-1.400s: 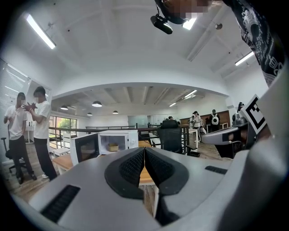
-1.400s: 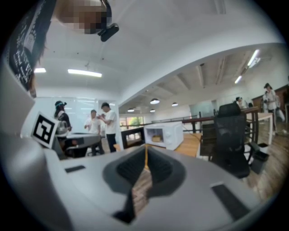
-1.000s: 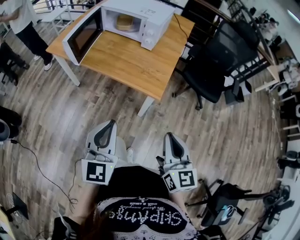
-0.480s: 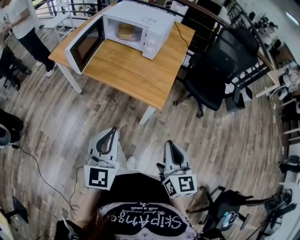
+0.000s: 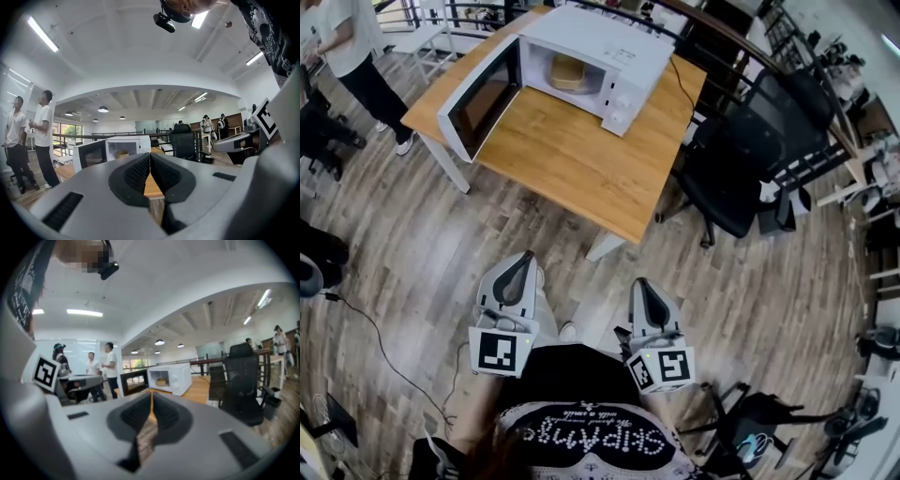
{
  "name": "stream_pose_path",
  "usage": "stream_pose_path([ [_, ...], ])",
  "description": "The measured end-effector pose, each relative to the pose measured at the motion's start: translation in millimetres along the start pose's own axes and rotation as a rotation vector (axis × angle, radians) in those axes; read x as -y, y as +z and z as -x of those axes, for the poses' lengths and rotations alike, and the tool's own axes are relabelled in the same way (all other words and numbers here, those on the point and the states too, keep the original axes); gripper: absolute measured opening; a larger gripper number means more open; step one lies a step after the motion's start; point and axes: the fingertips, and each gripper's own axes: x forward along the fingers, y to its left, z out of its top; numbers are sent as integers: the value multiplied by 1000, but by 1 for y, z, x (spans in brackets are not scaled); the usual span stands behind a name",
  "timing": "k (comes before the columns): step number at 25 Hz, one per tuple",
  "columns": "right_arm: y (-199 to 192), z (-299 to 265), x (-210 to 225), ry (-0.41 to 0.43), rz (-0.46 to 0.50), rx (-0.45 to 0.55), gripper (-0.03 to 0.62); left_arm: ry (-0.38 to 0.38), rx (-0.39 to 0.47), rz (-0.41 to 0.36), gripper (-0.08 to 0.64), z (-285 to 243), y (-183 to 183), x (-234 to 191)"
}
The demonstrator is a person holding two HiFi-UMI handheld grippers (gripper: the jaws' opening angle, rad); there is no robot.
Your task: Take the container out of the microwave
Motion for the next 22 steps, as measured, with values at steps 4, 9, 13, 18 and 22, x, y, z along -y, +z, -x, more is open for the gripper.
stream_pose_path([
  [4,15,-42,-2,-11,1,13,35,-8,5,-6,34,-33,7,-34],
  [9,38,-94,-8,-27,5,26,35,-36,13,-12,34,-72,22,-74],
  [13,45,-126,-16,-38,1,14,35,-62,9,-14,34,-95,27,-98],
  [18,46,-159,-27,-45,0,-3,35,-86,8,-16,34,-116,27,-126],
  [22,47,-186,-36,-42,2,-9,37,-96,7,-11,34,-127,25,-147],
])
